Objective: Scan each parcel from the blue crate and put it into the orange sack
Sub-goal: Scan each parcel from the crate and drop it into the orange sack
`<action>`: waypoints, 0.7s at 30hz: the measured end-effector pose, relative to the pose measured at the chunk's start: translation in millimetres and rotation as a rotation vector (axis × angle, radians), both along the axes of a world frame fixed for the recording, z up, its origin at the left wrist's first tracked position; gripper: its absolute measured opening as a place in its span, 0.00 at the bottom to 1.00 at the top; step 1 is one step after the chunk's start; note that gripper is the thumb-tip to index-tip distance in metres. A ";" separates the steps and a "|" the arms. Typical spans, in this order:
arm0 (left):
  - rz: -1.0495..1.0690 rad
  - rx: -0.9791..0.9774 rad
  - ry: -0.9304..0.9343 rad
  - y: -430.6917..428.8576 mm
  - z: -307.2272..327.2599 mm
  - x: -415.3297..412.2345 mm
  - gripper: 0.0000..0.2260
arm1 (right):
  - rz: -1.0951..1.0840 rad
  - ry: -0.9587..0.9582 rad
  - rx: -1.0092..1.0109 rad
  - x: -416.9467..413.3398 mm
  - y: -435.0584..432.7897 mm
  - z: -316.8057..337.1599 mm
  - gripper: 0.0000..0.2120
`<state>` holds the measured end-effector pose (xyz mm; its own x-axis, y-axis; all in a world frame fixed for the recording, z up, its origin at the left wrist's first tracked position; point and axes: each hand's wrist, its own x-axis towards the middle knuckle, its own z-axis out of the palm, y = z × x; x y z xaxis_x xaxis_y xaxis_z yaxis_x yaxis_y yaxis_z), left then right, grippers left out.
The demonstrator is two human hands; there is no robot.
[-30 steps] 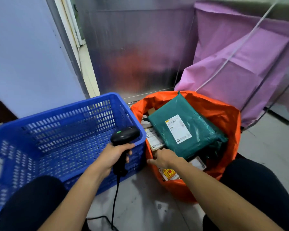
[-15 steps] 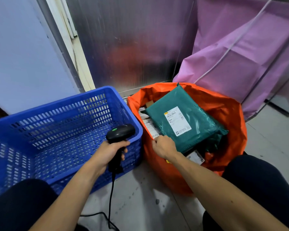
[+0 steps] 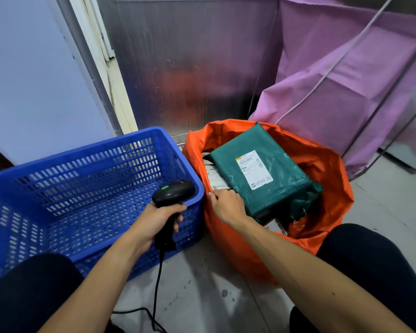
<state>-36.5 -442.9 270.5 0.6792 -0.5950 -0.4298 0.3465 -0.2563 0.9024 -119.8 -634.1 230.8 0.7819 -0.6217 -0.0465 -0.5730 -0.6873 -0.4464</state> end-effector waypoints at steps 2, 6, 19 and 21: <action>0.016 -0.007 -0.019 2.0 1.6 0.1 0.03 | 0.028 0.015 0.045 -1.5 -1.2 0.3 0.17; 0.040 -0.027 -0.025 8.2 4.1 2.0 0.02 | 0.051 0.065 0.097 -3.8 -6.9 3.4 0.16; 0.053 -0.032 -0.041 29.6 3.9 5.4 0.03 | 0.101 0.126 0.198 -6.1 -14.2 34.7 0.15; 0.058 -0.047 -0.043 33.0 6.6 4.1 0.03 | 0.100 0.091 0.206 -5.6 -9.8 38.9 0.14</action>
<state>-32.4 -409.9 277.1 0.7301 -0.5730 -0.3723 0.3202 -0.1944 0.9272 -125.3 -643.8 269.6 0.8260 -0.5111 -0.2375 -0.5507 -0.6425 -0.5328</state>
